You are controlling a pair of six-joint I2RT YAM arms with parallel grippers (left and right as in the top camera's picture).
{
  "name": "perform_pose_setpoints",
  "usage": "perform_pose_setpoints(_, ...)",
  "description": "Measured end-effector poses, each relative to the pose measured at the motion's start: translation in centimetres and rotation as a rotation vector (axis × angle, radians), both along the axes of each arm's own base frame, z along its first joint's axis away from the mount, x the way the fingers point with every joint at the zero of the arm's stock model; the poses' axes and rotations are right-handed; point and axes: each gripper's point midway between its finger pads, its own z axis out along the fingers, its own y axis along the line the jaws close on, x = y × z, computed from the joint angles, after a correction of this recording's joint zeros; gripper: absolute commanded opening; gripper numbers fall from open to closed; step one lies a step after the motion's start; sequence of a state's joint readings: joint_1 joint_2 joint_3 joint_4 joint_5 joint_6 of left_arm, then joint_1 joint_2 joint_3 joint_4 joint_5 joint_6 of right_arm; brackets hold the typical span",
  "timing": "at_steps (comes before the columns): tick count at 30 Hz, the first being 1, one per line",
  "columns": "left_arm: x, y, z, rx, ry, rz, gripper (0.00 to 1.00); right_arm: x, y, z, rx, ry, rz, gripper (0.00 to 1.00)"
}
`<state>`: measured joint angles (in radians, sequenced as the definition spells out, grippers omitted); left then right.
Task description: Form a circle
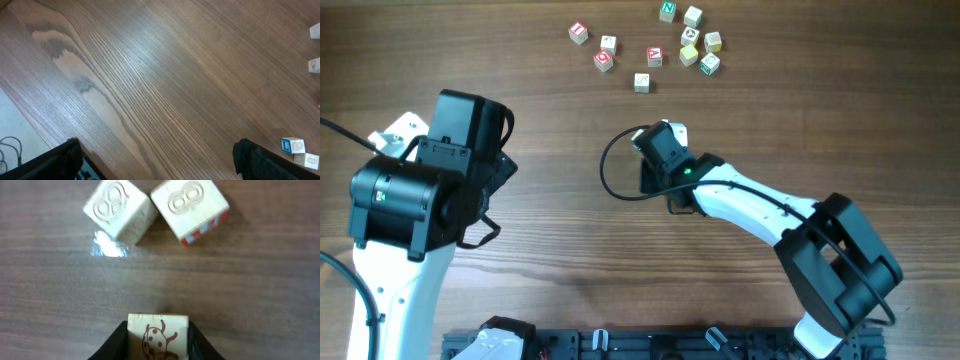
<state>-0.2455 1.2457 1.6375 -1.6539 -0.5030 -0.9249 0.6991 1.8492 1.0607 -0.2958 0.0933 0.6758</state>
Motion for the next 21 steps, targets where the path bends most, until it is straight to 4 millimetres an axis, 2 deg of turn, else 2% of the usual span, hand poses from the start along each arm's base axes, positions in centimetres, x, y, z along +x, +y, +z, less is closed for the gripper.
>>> perform_pose_setpoints(2, 0.0, 0.0, 0.0, 0.0, 0.0, 0.0, 1.0, 0.3, 0.3, -0.4, 0.002, -0.011, 0.006, 0.13)
perform_pose_setpoints(5, 0.0, 0.0, 0.0, 0.0, 0.0, 0.0, 1.0, 0.8, 0.6, -1.1, 0.001, -0.026, 0.019, 0.22)
perform_pose_setpoints(7, 0.0, 0.0, 0.0, 0.0, 0.0, 0.0, 1.0, 1.0, 0.7, -1.1, 0.0, -0.033, 0.022, 0.36)
perform_pose_setpoints(9, 0.0, 0.0, 0.0, 0.0, 0.0, 0.0, 1.0, 0.9, 0.7, -1.1, -0.005, -0.034, 0.031, 0.45)
perform_pose_setpoints(12, 0.0, 0.0, 0.0, 0.0, 0.0, 0.0, 1.0, 0.4, 0.2, -1.6, -0.043, 0.003, 0.036, 0.46)
perform_pose_setpoints(16, 0.0, 0.0, 0.0, 0.0, 0.0, 0.0, 1.0, -0.7, -0.8, -1.7, -0.099, 0.07, 0.038, 0.54)
perform_pose_setpoints(21, 0.0, 0.0, 0.0, 0.0, 0.0, 0.0, 1.0, -0.5, -0.6, -0.4, -0.093, 0.065, 0.037, 0.6)
